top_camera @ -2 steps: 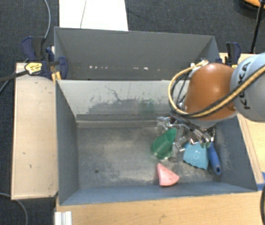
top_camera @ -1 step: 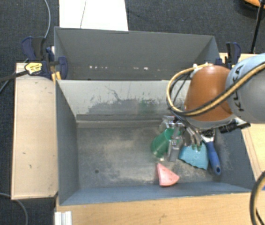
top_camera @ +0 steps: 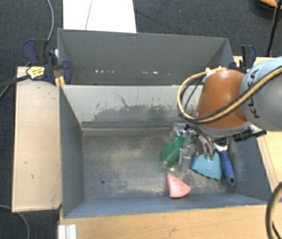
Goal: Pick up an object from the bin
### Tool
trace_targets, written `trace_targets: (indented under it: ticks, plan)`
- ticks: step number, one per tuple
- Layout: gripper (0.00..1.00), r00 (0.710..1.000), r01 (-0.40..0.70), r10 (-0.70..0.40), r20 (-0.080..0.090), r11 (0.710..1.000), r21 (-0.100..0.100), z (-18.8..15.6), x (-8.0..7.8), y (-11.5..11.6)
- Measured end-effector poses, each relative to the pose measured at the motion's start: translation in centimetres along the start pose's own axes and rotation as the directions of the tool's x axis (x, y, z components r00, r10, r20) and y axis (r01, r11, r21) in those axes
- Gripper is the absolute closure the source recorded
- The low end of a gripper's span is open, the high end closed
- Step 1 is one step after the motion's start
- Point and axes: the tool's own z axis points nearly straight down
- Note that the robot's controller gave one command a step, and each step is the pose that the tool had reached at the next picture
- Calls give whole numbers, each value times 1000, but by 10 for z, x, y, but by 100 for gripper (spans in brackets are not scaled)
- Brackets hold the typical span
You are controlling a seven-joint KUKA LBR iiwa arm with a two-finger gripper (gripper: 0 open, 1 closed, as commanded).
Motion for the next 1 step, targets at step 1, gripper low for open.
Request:
trace_targets:
  ticks: [1]
  plan:
    - [100,1000,-16,16,-1,1000,4,-8,3,11]
